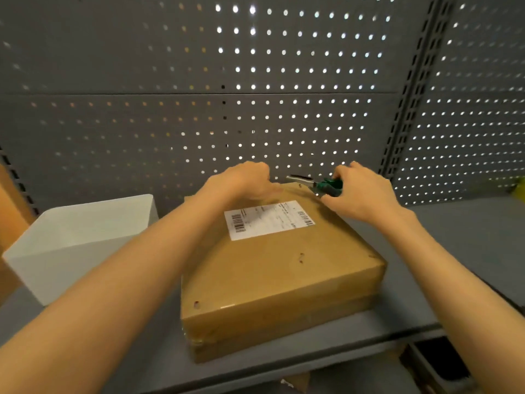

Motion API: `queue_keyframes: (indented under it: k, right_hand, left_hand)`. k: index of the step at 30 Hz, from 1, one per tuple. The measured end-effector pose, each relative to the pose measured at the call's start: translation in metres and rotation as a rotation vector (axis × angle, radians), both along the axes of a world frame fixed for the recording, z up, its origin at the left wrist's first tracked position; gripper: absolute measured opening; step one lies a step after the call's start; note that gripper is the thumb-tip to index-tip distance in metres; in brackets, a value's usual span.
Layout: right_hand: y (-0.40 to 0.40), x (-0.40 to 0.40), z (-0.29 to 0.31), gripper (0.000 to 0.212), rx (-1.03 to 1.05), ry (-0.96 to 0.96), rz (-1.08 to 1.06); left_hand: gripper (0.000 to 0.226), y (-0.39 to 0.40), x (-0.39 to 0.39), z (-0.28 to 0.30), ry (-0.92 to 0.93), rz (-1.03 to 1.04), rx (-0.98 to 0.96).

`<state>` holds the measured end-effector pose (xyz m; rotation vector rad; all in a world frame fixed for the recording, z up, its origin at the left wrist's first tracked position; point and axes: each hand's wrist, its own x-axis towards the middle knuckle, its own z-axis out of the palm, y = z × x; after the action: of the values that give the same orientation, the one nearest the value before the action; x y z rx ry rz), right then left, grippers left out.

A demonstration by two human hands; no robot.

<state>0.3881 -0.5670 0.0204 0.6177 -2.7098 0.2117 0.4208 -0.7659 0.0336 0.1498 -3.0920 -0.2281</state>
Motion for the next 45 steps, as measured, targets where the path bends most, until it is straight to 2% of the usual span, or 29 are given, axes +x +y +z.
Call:
queue_keyframes:
  k: [7, 10, 17, 24, 34, 41, 45]
  right_hand:
    - [0.013, -0.003, -0.008, 0.048, 0.067, 0.034, -0.073]
    - [0.013, -0.005, -0.010, 0.053, 0.111, 0.030, -0.085]
    - [0.010, -0.009, -0.013, 0.055, 0.151, 0.036, -0.077]
    - [0.001, -0.012, -0.009, 0.048, 0.201, 0.032, -0.076]
    - [0.000, -0.017, -0.008, 0.038, 0.149, -0.017, -0.036]
    - [-0.002, -0.014, -0.012, 0.031, 0.182, 0.128, -0.024]
    - [-0.003, -0.012, -0.014, 0.037, 0.188, 0.142, -0.032]
  left_hand:
    - [0.050, 0.019, -0.022, -0.012, -0.044, 0.127, -0.023]
    - [0.041, 0.020, -0.029, -0.025, 0.014, 0.134, 0.020]
    - [0.046, 0.016, -0.032, -0.055, 0.136, 0.168, 0.051]
    - [0.046, 0.015, -0.034, -0.056, 0.162, 0.171, 0.058]
    - [0.044, 0.015, -0.035, -0.058, 0.169, 0.173, 0.067]
    - [0.035, 0.015, -0.035, -0.058, 0.186, 0.171, 0.088]
    - [0.034, 0.015, -0.035, -0.059, 0.191, 0.170, 0.087]
